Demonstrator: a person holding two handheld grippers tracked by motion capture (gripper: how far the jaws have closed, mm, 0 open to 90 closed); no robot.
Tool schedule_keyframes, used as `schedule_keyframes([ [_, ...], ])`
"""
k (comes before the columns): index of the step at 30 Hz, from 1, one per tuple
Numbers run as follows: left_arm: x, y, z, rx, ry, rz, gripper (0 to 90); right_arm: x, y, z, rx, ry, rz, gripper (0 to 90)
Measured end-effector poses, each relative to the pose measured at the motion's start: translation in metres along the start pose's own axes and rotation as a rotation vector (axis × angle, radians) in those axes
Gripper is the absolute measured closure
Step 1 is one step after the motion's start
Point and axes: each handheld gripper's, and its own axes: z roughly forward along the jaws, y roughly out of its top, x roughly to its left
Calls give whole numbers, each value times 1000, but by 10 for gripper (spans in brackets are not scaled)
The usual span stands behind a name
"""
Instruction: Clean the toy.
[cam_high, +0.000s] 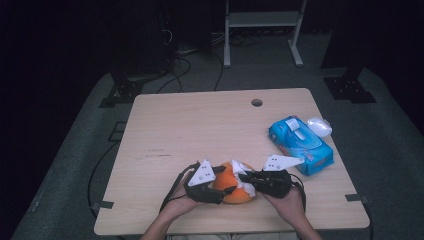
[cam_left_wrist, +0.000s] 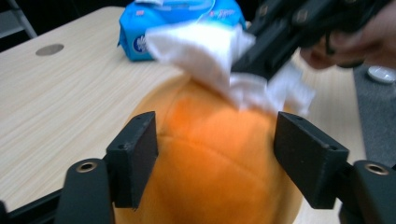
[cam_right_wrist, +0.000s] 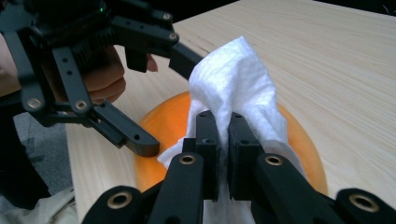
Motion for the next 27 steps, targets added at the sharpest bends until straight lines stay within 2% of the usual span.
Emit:
schedule_keyframes([
  [2,5,-4,-1,21,18,-10,334,-5,-3,-3,6,-22,13,841],
  [4,10,-7,-3,22,15,-47,335,-12,-9,-6,10,-38,41,841],
  [5,10,-8,-4,26,16,-45,335,-15,-13,-8,7,-41,62,841],
  [7,9,-6,-4,21,20,-36,331,-17,-15,-9,10,-49,71,841],
  [9,6,-1,-5,-8,22,-2,281,-13,-12,-7,8,-56,58,840],
  [11,4,1,-2,-43,14,6,224,-7,-9,-5,-1,-46,35,839],
  [13,2,0,2,-11,26,27,233,1,-5,-2,-12,-16,4,837],
  [15,4,-3,3,-3,19,2,269,4,-4,-1,2,-28,-20,837],
  [17,6,-4,1,2,28,-14,297,-2,-7,-3,2,-26,10,838],
  [20,10,-7,0,7,28,-34,316,-13,-13,-6,20,-70,36,838],
  [23,13,-9,-2,5,28,-48,321,-17,-17,-8,30,-87,59,838],
  [25,14,-11,-3,4,34,-57,322,-13,-14,-9,14,-78,56,837],
  [27,16,-11,-3,3,33,-64,322,-3,-8,-7,-4,-39,26,837],
])
